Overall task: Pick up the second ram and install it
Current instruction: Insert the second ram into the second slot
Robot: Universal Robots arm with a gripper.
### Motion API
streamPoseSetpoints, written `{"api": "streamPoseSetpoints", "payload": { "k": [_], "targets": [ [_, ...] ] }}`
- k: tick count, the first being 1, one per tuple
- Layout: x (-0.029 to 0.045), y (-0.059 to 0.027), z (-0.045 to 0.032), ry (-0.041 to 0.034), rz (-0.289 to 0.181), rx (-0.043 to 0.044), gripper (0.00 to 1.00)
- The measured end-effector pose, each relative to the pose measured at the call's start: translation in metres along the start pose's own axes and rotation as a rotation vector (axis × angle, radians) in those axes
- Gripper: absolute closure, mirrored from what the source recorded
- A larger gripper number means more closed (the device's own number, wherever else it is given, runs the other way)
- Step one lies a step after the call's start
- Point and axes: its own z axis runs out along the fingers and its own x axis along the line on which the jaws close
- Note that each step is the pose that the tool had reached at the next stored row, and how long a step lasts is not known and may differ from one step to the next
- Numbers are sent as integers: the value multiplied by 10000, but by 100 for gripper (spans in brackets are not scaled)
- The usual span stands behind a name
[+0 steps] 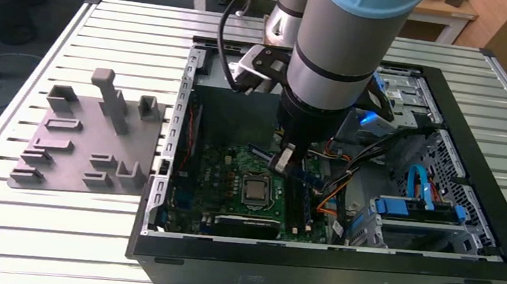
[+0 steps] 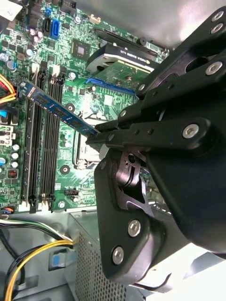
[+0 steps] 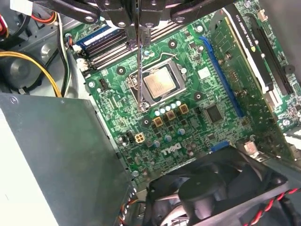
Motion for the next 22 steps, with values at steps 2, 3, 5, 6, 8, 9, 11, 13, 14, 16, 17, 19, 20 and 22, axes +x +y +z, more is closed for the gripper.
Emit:
{"api": "streamPoseSetpoints", "payload": {
  "k": [2, 3, 5, 6, 8, 9, 11, 13, 14, 16, 17, 19, 20, 22],
  "targets": [
    [0, 0, 0, -6, 138, 9, 86],
    [0, 0, 0, -9, 206, 13, 86],
    [0, 0, 0, -15, 344, 22, 86],
    [0, 0, 0, -19, 412, 26, 86],
    [0, 0, 0, -25, 554, 35, 86],
    [0, 0, 0, -28, 626, 40, 86],
    [0, 0, 1, -35, 757, 48, 86],
    [0, 0, 0, -40, 889, 57, 86],
    [0, 0, 0, -43, 960, 61, 86],
    [0, 0, 0, -49, 1088, 70, 86],
    [0, 0, 0, -52, 1151, 74, 86],
    [0, 0, 0, -57, 1278, 82, 86],
    [0, 0, 0, -60, 1341, 86, 86],
    [0, 0, 0, -65, 1471, 95, 86]
  ]
}}
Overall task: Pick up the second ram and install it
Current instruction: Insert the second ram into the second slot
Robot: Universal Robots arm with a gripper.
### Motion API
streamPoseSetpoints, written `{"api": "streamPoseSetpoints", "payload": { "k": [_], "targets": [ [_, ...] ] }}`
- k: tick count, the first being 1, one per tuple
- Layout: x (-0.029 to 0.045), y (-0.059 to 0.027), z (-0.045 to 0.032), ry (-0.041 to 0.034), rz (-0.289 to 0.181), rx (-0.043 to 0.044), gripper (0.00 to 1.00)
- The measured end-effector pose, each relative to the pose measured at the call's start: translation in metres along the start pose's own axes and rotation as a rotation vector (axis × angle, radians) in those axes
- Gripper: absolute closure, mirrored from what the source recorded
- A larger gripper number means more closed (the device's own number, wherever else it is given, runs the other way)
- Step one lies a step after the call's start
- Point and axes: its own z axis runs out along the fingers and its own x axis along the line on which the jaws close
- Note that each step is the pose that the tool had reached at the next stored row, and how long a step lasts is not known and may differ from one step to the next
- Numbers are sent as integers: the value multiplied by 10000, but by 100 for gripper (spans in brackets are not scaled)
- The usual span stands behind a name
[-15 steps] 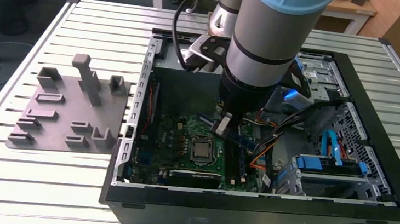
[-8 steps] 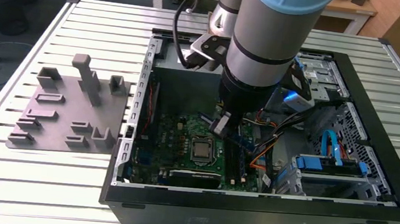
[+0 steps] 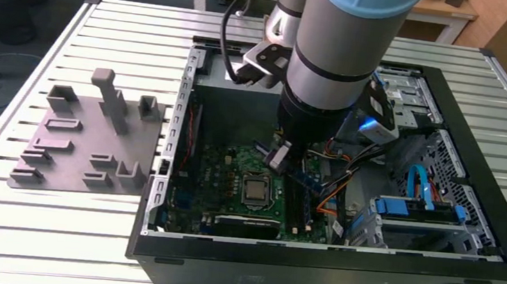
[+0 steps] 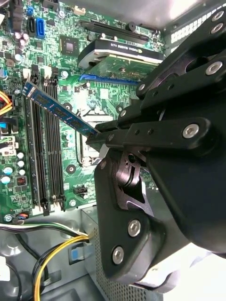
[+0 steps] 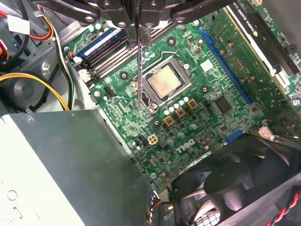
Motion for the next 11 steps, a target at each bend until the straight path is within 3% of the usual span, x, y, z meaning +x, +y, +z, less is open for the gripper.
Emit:
{"api": "streamPoseSetpoints", "payload": {
  "k": [11],
  "targets": [
    [0, 0, 0, -30, 672, 43, 86]
  ]
}}
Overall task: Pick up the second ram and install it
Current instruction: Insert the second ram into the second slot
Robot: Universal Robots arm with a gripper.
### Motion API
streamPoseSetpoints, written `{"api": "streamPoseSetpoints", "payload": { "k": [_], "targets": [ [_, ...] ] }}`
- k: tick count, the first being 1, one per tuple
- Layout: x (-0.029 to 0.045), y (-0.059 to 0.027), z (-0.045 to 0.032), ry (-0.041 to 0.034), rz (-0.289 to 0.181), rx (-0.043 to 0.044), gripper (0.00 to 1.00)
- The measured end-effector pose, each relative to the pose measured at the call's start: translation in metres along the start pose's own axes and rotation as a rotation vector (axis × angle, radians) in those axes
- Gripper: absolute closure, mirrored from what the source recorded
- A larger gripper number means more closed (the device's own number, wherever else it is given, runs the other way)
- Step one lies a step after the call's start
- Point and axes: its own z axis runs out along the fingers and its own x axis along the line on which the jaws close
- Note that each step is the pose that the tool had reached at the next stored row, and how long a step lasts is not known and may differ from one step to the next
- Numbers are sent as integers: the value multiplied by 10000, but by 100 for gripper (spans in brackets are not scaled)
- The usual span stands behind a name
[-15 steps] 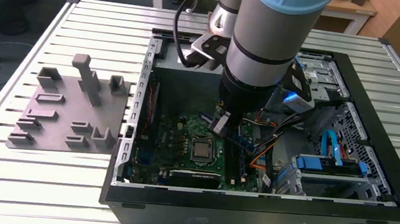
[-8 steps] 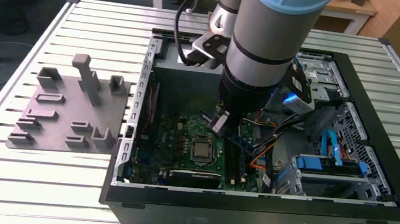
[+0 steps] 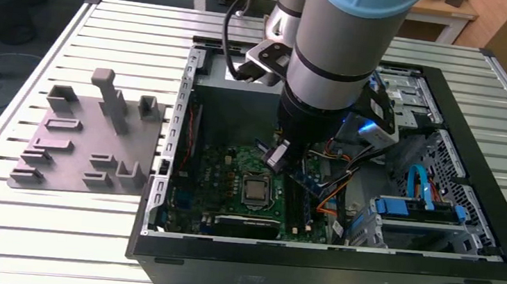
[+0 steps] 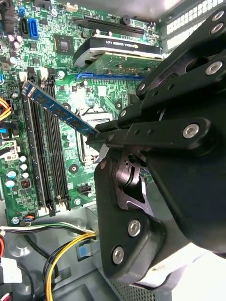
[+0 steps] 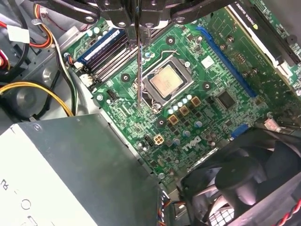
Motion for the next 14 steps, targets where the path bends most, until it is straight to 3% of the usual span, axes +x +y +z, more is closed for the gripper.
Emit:
{"api": "streamPoseSetpoints", "payload": {
  "k": [14],
  "targets": [
    [0, 0, 0, -36, 831, 54, 86]
  ]
}}
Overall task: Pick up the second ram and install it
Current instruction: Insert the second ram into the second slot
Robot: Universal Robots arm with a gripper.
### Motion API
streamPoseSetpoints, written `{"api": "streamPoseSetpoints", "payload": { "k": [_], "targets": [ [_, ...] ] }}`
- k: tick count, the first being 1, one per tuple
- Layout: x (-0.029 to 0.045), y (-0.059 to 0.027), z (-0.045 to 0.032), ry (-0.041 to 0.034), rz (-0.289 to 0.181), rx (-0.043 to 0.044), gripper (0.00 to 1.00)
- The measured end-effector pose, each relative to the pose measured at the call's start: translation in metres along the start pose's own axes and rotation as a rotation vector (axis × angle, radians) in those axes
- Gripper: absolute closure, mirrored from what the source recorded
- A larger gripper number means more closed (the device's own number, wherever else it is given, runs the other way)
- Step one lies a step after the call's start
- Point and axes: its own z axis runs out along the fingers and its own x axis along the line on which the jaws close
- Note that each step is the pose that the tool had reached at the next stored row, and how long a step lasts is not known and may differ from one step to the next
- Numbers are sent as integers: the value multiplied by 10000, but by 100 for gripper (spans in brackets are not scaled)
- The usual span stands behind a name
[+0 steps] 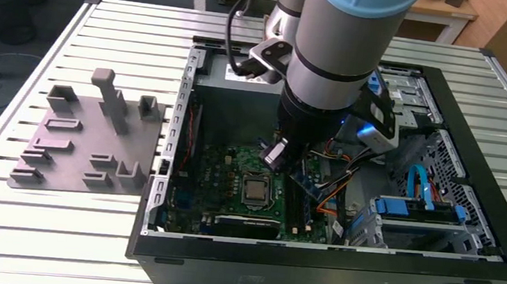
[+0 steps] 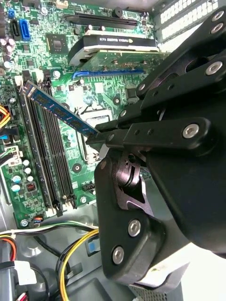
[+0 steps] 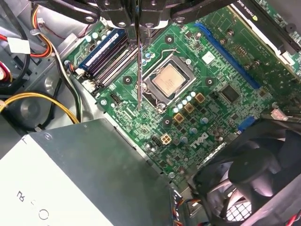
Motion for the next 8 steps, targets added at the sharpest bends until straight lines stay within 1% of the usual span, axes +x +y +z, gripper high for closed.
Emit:
{"api": "streamPoseSetpoints", "payload": {
  "k": [8],
  "targets": [
    [0, 0, 0, -20, 443, 28, 86]
  ]
}}
